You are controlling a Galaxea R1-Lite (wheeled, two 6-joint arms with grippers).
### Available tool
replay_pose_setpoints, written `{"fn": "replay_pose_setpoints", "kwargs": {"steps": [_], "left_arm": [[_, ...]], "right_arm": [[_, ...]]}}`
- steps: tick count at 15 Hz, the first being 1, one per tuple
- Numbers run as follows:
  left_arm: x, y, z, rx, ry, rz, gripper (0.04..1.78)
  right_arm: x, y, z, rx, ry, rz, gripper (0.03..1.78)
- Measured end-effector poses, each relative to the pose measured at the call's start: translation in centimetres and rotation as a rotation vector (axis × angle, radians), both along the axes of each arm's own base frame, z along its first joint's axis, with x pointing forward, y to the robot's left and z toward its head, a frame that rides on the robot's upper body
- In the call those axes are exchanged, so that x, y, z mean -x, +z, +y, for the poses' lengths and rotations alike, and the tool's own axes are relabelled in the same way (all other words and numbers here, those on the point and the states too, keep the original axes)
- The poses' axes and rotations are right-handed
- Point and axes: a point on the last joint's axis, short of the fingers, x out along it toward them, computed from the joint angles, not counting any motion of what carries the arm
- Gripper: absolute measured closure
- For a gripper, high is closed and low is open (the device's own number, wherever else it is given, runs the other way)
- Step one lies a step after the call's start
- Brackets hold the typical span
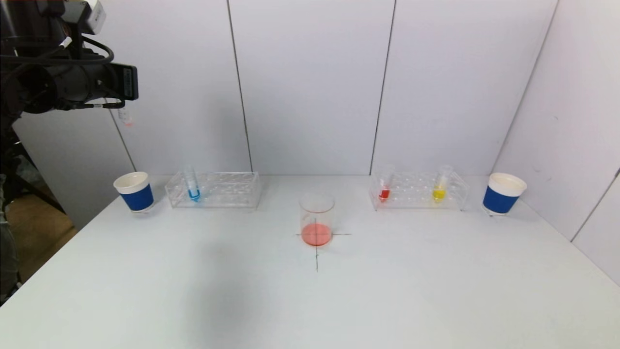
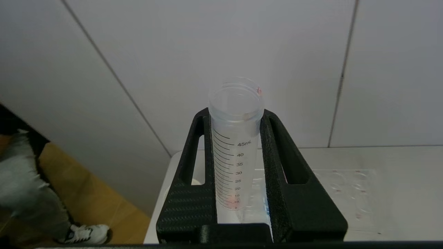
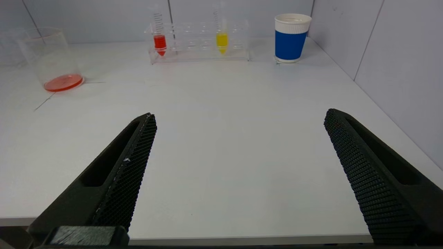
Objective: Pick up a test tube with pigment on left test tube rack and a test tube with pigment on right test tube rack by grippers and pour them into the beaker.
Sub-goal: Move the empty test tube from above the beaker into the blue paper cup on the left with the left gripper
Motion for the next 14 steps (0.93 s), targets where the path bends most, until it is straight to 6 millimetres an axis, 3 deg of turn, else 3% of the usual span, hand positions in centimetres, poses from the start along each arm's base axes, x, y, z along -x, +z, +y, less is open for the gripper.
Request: {"fn": "replay_pose_setpoints", "kwargs": {"steps": [3,6,14], "left_arm": [[0.6,-0.8,1.4,0.049,0.089,0.015,1.40],[0.6,-3.1,2.7,0.076,0.128,0.077,1.40],[-1.3,-7.3,6.5,0.120,0.219,0.019,1.40]], "right_arm": [[0.0,0.0,0.0,0.000,0.000,0.000,0.05],[0.0,0.0,0.0,0.000,0.000,0.000,0.05],[0.0,0.0,0.0,0.000,0.000,0.000,0.05]]}}
